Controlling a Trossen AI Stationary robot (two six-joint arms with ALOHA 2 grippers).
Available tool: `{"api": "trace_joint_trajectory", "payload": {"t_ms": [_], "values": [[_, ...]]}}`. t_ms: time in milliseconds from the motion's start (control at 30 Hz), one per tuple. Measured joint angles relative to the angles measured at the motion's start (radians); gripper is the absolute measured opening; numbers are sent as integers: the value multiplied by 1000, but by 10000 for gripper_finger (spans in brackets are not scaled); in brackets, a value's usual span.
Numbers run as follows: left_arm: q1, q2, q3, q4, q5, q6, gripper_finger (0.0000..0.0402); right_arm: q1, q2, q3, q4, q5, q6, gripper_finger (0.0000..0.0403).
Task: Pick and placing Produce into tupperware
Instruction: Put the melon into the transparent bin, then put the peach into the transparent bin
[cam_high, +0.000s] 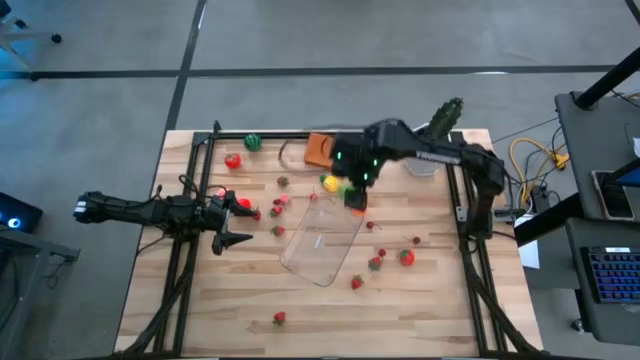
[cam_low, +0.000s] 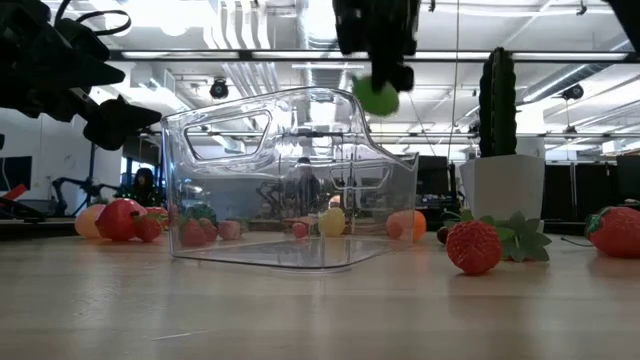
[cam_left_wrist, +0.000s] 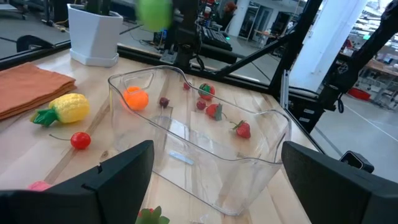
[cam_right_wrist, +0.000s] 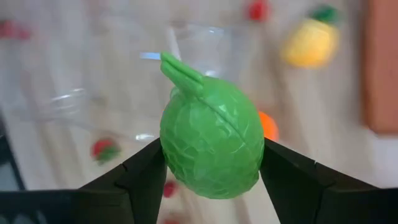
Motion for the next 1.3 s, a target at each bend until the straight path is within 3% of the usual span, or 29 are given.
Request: {"api": "trace_joint_trajectory", "payload": {"t_ms": [100,300,600,767,1000,1067,1300], "values": [[0,0,0,0,0,0,338,77,1,0,47,22,23,231],[0,0,0,0,0,0,338,179,48,0,114,200,48,263],[0,0,0,0,0,0,338,200,103,0,113,274,149,322],[0,-1,0,0,-1,102,338,202,50,0,148,410,221,328],[0,-1,-1,18,-19,103,338,200,-40,0,205,483,278,327],[0,2,-2,83,-24,42,338,200,-55,0,205,490,281,327],[0,-1,-2,394,-24,-598,338,201,-66,0,199,490,326,327]]}}
